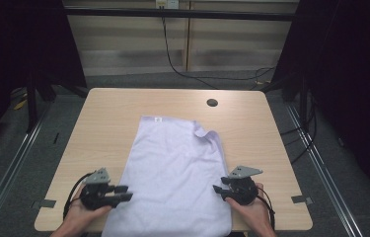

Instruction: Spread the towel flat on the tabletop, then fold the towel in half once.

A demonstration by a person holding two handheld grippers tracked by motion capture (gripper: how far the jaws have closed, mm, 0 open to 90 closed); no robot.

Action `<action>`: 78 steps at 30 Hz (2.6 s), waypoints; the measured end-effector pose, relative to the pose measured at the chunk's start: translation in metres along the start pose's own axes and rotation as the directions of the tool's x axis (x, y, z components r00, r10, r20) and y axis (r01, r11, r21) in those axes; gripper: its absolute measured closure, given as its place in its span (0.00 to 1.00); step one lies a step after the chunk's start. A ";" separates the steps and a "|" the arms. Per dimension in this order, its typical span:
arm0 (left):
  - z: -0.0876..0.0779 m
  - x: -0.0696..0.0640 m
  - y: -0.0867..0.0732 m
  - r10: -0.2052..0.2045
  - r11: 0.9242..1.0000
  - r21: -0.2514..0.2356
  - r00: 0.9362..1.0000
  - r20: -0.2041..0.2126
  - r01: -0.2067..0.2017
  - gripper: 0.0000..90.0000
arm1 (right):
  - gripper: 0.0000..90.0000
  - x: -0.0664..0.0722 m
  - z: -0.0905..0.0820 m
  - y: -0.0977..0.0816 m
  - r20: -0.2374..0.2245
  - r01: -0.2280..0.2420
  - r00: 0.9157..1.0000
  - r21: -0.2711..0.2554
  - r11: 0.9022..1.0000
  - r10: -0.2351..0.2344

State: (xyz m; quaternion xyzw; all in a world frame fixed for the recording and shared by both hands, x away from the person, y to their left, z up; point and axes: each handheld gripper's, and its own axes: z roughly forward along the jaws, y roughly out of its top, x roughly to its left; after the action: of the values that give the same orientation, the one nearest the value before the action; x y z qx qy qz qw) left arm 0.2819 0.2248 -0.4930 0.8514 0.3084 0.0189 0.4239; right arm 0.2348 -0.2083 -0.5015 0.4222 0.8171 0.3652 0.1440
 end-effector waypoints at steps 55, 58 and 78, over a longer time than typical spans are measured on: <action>0.015 0.032 0.008 -0.046 0.999 -0.025 0.998 -0.043 0.045 0.61 | 0.73 -0.090 0.034 0.067 0.115 -0.164 0.977 -0.136 0.977 0.180; 0.014 0.037 0.013 -0.068 0.997 -0.037 0.996 -0.064 0.065 0.60 | 0.71 -0.076 0.031 0.065 0.071 -0.113 0.990 -0.113 0.987 0.122; 0.020 0.047 0.014 -0.041 0.999 -0.031 0.996 -0.084 0.038 0.56 | 0.60 -0.043 0.048 0.044 -0.018 -0.042 0.999 -0.023 0.999 0.042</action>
State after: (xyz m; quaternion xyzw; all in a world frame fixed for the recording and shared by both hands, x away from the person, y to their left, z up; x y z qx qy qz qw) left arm 0.3326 0.2300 -0.5061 0.8371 0.3426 0.0510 0.4234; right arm 0.3124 -0.2029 -0.5060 0.4343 0.8051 0.3812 0.1340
